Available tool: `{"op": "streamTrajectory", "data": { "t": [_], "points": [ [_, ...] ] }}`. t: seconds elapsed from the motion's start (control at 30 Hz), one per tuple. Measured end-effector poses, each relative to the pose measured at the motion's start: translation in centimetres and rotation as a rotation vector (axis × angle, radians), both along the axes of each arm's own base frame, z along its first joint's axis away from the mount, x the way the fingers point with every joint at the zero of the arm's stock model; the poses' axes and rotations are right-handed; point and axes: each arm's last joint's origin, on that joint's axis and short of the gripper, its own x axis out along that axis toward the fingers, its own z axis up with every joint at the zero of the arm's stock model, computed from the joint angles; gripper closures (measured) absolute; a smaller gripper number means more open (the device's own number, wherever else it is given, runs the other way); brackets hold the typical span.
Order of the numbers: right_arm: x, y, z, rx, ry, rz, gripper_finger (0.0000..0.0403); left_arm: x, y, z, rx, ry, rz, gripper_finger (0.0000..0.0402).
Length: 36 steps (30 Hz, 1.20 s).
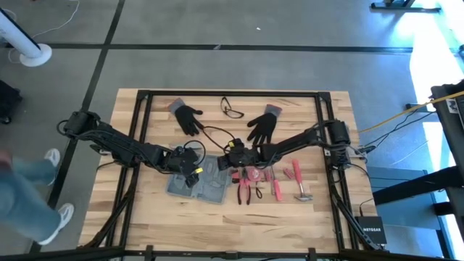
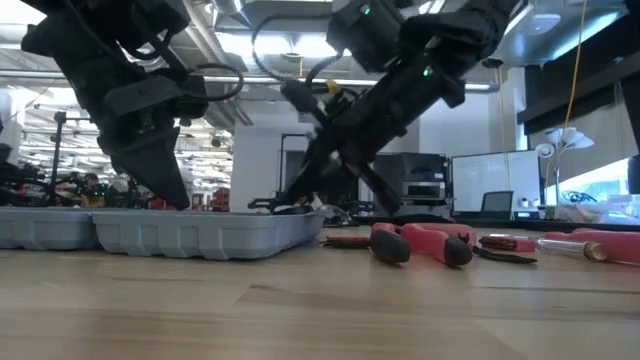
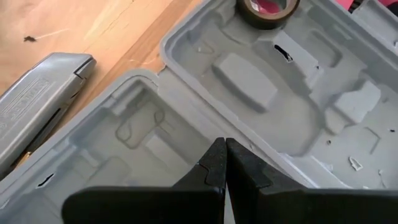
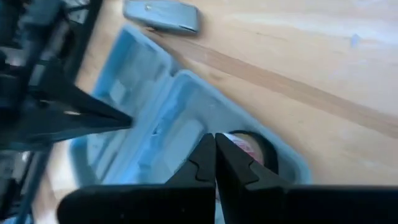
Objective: Prefit tool cases
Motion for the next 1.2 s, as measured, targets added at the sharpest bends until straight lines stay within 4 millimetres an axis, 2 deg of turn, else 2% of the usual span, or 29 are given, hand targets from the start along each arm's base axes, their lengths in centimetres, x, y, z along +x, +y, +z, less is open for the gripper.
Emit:
{"op": "streamTrajectory", "data": {
  "t": [0.17,0.3,0.47,0.6,0.7,0.9,1.2],
  "points": [
    [0.5,0.3,-1.5,0.013,0.048,0.007,0.0403,0.0,0.0,0.0,-0.008,-0.004,0.014,0.0401],
    [0.4,0.3,-2.0,0.035,0.071,0.004,0.0403,0.0,0.0,0.0,-0.011,-0.006,0.022,0.0401],
    [0.5,-0.1,-1.1,0.026,0.028,0.021,0.0403,0.0,0.0,0.0,-0.009,-0.007,0.023,0.0401],
    [0.4,-0.4,0.9,0.005,-0.022,0.031,0.0403,0.0,0.0,0.0,-0.002,-0.007,0.023,0.0401],
    [0.3,-1.0,1.6,-0.026,-0.019,0.030,0.0403,0.0,0.0,0.0,0.001,-0.008,0.023,0.0401],
    [-0.1,-2.2,1.1,-0.016,0.042,0.023,0.0403,0.0,0.0,0.0,0.001,-0.010,0.023,0.0401],
    [0.0,-1.7,1.1,0.002,0.036,0.041,0.0403,0.0,0.0,0.0,0.000,-0.010,0.023,0.0401]
  ]
}}
